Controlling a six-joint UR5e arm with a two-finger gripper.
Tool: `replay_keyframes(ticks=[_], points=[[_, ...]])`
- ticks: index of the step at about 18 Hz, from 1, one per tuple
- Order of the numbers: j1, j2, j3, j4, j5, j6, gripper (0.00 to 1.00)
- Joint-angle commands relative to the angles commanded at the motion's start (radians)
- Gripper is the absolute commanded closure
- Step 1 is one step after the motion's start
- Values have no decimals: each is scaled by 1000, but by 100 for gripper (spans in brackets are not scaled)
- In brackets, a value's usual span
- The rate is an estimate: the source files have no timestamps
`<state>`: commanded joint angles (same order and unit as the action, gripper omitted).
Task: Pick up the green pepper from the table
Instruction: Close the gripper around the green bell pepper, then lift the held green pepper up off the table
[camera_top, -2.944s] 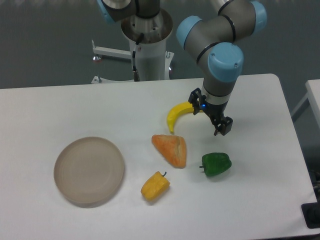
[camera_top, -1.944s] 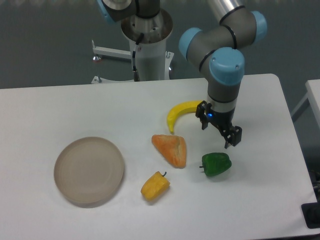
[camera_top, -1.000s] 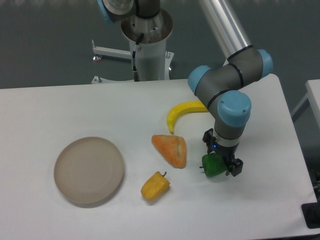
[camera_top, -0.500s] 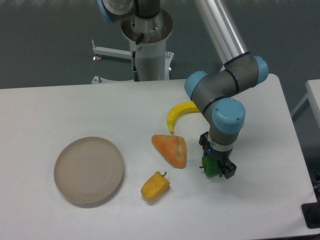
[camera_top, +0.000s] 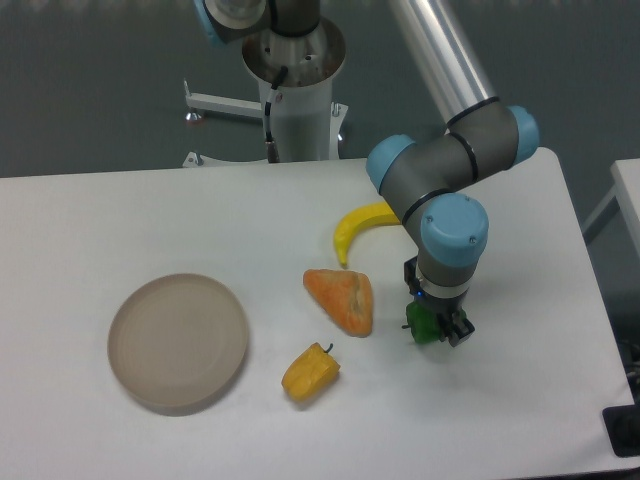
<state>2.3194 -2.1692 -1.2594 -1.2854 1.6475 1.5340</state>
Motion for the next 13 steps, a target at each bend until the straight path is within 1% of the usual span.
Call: replay_keyframes(ticks=[2,3,4,8,13], points=[[3,28,-2,-34,-11,-14,53],[8,55,-2,-73,-11,-14,53],[14,72,-2,-97,-11,-14,53],[43,118,-6,-138,-11,-15,55],[71,149,3,-198,-38,-41,54]])
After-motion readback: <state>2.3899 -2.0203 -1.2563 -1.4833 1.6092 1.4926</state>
